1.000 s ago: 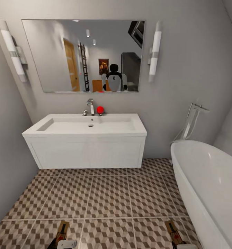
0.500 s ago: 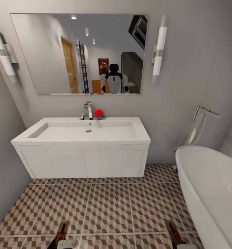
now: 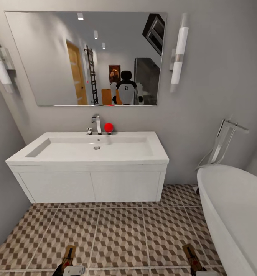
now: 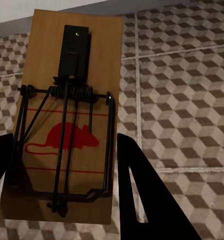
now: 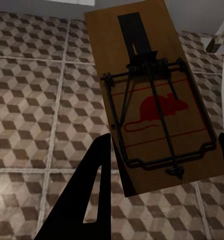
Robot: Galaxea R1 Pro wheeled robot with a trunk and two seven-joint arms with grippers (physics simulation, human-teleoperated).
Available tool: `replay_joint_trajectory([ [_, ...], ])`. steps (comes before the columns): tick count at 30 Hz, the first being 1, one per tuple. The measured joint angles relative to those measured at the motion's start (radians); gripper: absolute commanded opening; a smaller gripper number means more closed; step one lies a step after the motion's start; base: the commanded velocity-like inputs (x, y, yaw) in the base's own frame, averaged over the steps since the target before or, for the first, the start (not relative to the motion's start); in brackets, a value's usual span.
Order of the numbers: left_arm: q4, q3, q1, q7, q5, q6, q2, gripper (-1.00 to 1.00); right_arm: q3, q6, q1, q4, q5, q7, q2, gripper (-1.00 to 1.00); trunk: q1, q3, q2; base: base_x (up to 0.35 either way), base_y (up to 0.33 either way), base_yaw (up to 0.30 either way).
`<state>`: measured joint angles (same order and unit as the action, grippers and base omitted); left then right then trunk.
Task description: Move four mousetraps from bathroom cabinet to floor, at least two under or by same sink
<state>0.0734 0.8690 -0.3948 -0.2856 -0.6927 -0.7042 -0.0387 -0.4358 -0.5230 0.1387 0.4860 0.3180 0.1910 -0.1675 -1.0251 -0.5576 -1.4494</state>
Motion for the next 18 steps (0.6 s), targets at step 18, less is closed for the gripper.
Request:
replay_joint_trajectory([
  [18,-0.207,-0.009,-0.001,-0.011,0.008,0.371,0.046,-1.0,-0.005,0.193,0.005,0.119,-0.009,0.003,0.012,-1.0,0.0,0.0,0.0,0.0,0.0,0.0],
])
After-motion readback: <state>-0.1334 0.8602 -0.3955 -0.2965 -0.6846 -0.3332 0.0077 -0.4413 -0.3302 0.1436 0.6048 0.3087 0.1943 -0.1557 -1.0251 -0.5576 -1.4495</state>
